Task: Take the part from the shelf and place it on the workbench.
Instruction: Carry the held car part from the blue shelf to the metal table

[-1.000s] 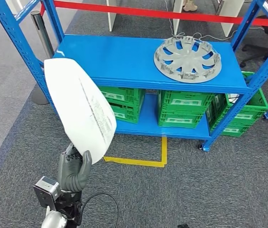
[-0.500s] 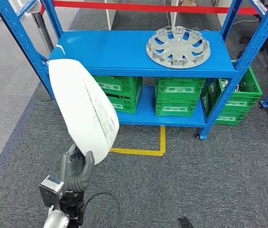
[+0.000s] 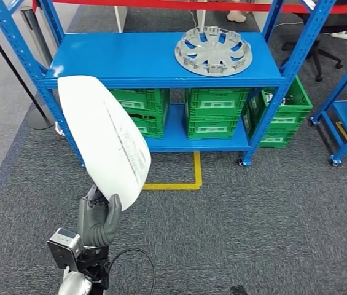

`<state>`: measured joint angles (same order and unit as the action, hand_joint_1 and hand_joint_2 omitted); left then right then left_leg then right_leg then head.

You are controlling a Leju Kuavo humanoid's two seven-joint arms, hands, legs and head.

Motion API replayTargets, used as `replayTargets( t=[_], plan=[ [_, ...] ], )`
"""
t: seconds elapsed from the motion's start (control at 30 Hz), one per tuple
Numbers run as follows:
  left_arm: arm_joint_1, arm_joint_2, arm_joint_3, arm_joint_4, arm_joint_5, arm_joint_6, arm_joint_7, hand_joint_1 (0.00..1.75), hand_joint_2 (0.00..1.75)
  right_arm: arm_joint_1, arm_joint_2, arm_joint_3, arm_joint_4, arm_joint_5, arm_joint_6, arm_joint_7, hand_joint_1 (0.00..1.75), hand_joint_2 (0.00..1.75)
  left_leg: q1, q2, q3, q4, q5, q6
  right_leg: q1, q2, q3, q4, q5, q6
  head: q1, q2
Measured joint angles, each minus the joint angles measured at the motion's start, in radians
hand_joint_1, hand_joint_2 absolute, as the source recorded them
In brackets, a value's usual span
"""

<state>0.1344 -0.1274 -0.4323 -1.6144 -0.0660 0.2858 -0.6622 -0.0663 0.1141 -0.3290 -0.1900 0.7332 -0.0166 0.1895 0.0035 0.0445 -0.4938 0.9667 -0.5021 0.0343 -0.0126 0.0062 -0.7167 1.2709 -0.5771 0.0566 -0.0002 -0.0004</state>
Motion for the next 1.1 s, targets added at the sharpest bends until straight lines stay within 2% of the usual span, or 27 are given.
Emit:
replayTargets(
  t=[0.03, 0.1, 0.13, 0.17, 0.2, 0.23, 0.27, 0.33, 0.4, 0.43, 0.47, 0.5, 0.53, 0.57, 0.63, 0.7, 0.77, 0.8, 0.83, 0.9, 0.93, 0.97, 1.0, 1.03, 1.07, 1.1],
  plan=[
    [0.001, 0.000, 0.000, 0.000, -0.002, 0.002, 0.000, 1.75, 1.75, 0.003, 0.000, -0.003, 0.000, -0.003, -0.002, -0.003, 0.00, 1.75, 0.000, 0.011, -0.003, 0.003, 0.001, -0.001, 0.000, -0.006, 0.033, -0.040, 0.021, 0.001, 0.000, 0.000],
    [0.002, 0.000, -0.001, 0.000, -0.010, 0.008, 0.003, 1.75, 1.75, 0.006, 0.002, -0.009, 0.000, -0.012, -0.011, -0.009, 0.00, 1.75, -0.003, 0.030, -0.007, 0.011, -0.001, -0.006, 0.003, -0.045, 0.125, -0.177, 0.067, 0.000, 0.001, 0.000],
    [0.004, 0.000, -0.001, 0.000, -0.013, 0.011, 0.005, 1.75, 1.75, 0.006, 0.004, -0.013, 0.000, -0.016, -0.017, -0.010, 0.00, 1.75, -0.006, 0.039, -0.010, 0.018, -0.003, -0.010, 0.005, -0.064, 0.158, -0.231, 0.078, -0.007, 0.001, 0.000],
    [0.005, 0.000, -0.002, 0.000, -0.016, 0.014, 0.008, 1.75, 1.75, 0.006, 0.006, -0.017, 0.000, -0.021, -0.023, -0.011, 0.00, 1.75, -0.010, 0.048, -0.014, 0.024, -0.004, -0.015, 0.007, -0.078, 0.173, -0.261, 0.080, -0.014, 0.000, 0.000],
    [0.007, 0.000, -0.003, 0.000, -0.019, 0.017, 0.011, 1.75, 1.75, 0.008, 0.008, -0.021, 0.000, -0.024, -0.027, -0.010, 0.00, 1.75, -0.013, 0.058, -0.017, 0.028, -0.005, -0.019, 0.010, -0.079, 0.173, -0.267, 0.076, -0.022, -0.001, 0.000],
    [0.008, 0.000, -0.005, 0.000, -0.022, 0.018, 0.012, 1.75, 1.75, 0.011, 0.010, -0.026, 0.000, -0.027, -0.030, -0.007, 0.00, 1.75, -0.014, 0.067, -0.019, 0.031, -0.005, -0.022, 0.010, -0.069, 0.169, -0.267, 0.077, -0.031, -0.002, 0.000],
    [0.008, -0.001, -0.007, 0.000, -0.024, 0.018, 0.014, 1.75, 1.75, 0.015, 0.012, -0.029, 0.000, -0.029, -0.031, -0.005, 0.00, 1.75, -0.013, 0.067, -0.020, 0.035, -0.009, -0.026, 0.009, -0.060, 0.165, -0.267, 0.080, -0.037, -0.002, 0.000],
    [0.010, -0.003, -0.011, 0.000, -0.028, 0.018, 0.016, 1.75, 1.75, 0.019, 0.016, -0.035, 0.000, -0.030, -0.032, -0.001, 0.00, 1.75, -0.008, 0.028, -0.035, 0.073, -0.044, -0.037, 0.005, -0.040, 0.159, -0.269, 0.088, -0.051, -0.003, 0.000],
    [0.013, -0.004, -0.012, 0.000, -0.031, 0.017, 0.016, 1.75, 1.75, 0.017, 0.021, -0.037, 0.001, -0.031, -0.031, -0.001, 0.00, 1.75, -0.002, -0.021, -0.081, 0.186, -0.112, -0.045, 0.004, -0.015, 0.152, -0.269, 0.094, -0.061, -0.005, 0.000],
    [0.015, -0.004, -0.012, 0.000, -0.033, 0.015, 0.016, 1.75, 1.75, 0.016, 0.023, -0.038, 0.001, -0.031, -0.030, 0.000, 0.00, 1.75, -0.001, -0.030, -0.108, 0.251, -0.139, -0.047, 0.004, -0.002, 0.148, -0.269, 0.097, -0.064, -0.005, 0.000],
    [0.016, -0.004, -0.013, 0.000, -0.035, 0.013, 0.018, 1.75, 1.75, 0.017, 0.024, -0.040, 0.001, -0.031, -0.030, 0.000, 0.00, 1.75, -0.001, -0.034, -0.127, 0.297, -0.151, -0.047, 0.004, 0.012, 0.145, -0.267, 0.098, -0.065, -0.005, 0.000],
    [0.016, -0.004, -0.014, 0.000, -0.037, 0.010, 0.019, 1.75, 1.75, 0.018, 0.024, -0.042, 0.001, -0.032, -0.031, 0.001, 0.00, 1.75, -0.001, -0.035, -0.132, 0.309, -0.143, -0.045, 0.005, 0.026, 0.143, -0.266, 0.100, -0.066, -0.005, 0.000],
    [0.015, -0.004, -0.015, 0.000, -0.039, 0.007, 0.021, 1.75, 1.75, 0.019, 0.025, -0.045, 0.001, -0.033, -0.033, 0.003, 0.00, 1.75, -0.001, -0.039, -0.120, 0.282, -0.115, -0.042, 0.005, 0.040, 0.142, -0.265, 0.101, -0.065, -0.005, 0.000],
    [0.015, -0.004, -0.016, 0.000, -0.040, 0.005, 0.023, 1.75, 1.75, 0.019, 0.025, -0.048, 0.001, -0.033, -0.034, 0.004, 0.00, 1.75, 0.000, -0.048, -0.095, 0.226, -0.076, -0.039, 0.005, 0.054, 0.142, -0.264, 0.102, -0.063, -0.005, 0.000],
    [0.014, -0.004, -0.016, 0.000, -0.042, 0.003, 0.024, 1.75, 1.75, 0.018, 0.027, -0.052, 0.001, -0.034, -0.035, 0.005, 0.00, 1.75, 0.002, -0.093, -0.045, 0.109, -0.019, -0.030, 0.005, 0.081, 0.138, -0.260, 0.106, -0.058, -0.005, 0.000],
    [0.013, -0.004, -0.017, 0.000, -0.045, 0.002, 0.026, 1.75, 1.75, 0.017, 0.029, -0.054, 0.001, -0.035, -0.035, 0.005, 0.00, 1.75, 0.004, -0.123, -0.028, 0.058, -0.011, -0.024, 0.003, 0.103, 0.124, -0.257, 0.113, -0.045, -0.006, 0.000],
    [0.012, -0.005, -0.018, 0.000, -0.046, 0.001, 0.028, 1.75, 1.75, 0.020, 0.029, -0.055, 0.001, -0.035, -0.035, 0.006, 0.00, 1.75, 0.005, -0.108, -0.030, 0.045, -0.011, -0.019, 0.001, 0.121, 0.109, -0.257, 0.122, -0.029, -0.008, 0.000],
    [0.011, -0.006, -0.019, 0.000, -0.047, 0.000, 0.029, 1.75, 1.75, 0.023, 0.029, -0.055, 0.001, -0.035, -0.036, 0.006, 0.00, 1.75, 0.007, -0.096, -0.031, 0.041, -0.007, -0.015, 0.002, 0.108, 0.101, -0.252, 0.118, -0.023, -0.007, 0.000],
    [0.011, -0.007, -0.020, 0.000, -0.049, 0.000, 0.030, 1.75, 1.75, 0.025, 0.029, -0.056, 0.002, -0.035, -0.036, 0.006, 0.00, 1.75, 0.010, -0.082, -0.032, 0.036, -0.003, -0.010, 0.004, 0.085, 0.089, -0.232, 0.103, -0.017, -0.002, 0.000],
    [0.012, -0.007, -0.021, 0.000, -0.053, 0.000, 0.033, 1.75, 1.75, 0.023, 0.029, -0.058, 0.002, -0.035, -0.036, 0.007, 0.00, 1.75, 0.009, -0.051, -0.035, 0.033, 0.001, -0.003, 0.005, 0.025, 0.041, -0.130, 0.041, -0.006, 0.005, 0.000],
    [0.013, -0.007, -0.021, 0.000, -0.057, 0.000, 0.034, 1.75, 1.75, 0.021, 0.029, -0.059, 0.002, -0.035, -0.035, 0.007, 0.00, 1.75, 0.007, -0.035, -0.037, 0.033, 0.001, -0.002, 0.003, 0.011, 0.013, -0.063, 0.010, -0.002, 0.007, 0.000],
    [0.013, -0.006, -0.022, 0.000, -0.061, 0.000, 0.035, 1.75, 1.75, 0.020, 0.029, -0.060, 0.002, -0.035, -0.033, 0.006, 0.00, 1.75, 0.006, -0.018, -0.038, 0.033, 0.002, -0.001, 0.002, 0.005, -0.007, -0.010, -0.010, 0.002, 0.007, 0.000],
    [0.013, -0.006, -0.022, 0.000, -0.066, 0.000, 0.036, 1.75, 1.75, 0.020, 0.029, -0.060, 0.002, -0.035, -0.030, 0.006, 0.00, 1.75, 0.005, -0.003, -0.039, 0.033, 0.002, -0.001, 0.001, 0.001, -0.011, 0.013, -0.013, 0.004, 0.007, 0.000],
    [0.012, -0.006, -0.023, 0.000, -0.070, 0.000, 0.036, 1.75, 1.75, 0.021, 0.029, -0.061, 0.002, -0.034, -0.028, 0.006, 0.00, 1.75, 0.005, 0.010, -0.039, 0.034, 0.001, -0.001, 0.001, -0.004, 0.006, -0.007, 0.003, 0.005, 0.008, 0.000],
    [0.011, -0.006, -0.024, 0.000, -0.074, 0.000, 0.037, 1.75, 1.75, 0.021, 0.029, -0.061, 0.002, -0.033, -0.026, 0.005, 0.00, 1.75, 0.004, 0.023, -0.038, 0.034, 0.001, -0.002, 0.001, -0.013, 0.041, -0.061, 0.032, 0.003, 0.008, 0.000],
    [0.010, -0.006, -0.025, -0.001, -0.077, 0.000, 0.038, 1.75, 1.75, 0.021, 0.029, -0.062, 0.002, -0.032, -0.026, 0.004, 0.00, 1.75, 0.003, 0.033, -0.037, 0.034, 0.000, -0.003, 0.003, -0.034, 0.083, -0.133, 0.059, -0.001, 0.008, 0.000]
  ],
)
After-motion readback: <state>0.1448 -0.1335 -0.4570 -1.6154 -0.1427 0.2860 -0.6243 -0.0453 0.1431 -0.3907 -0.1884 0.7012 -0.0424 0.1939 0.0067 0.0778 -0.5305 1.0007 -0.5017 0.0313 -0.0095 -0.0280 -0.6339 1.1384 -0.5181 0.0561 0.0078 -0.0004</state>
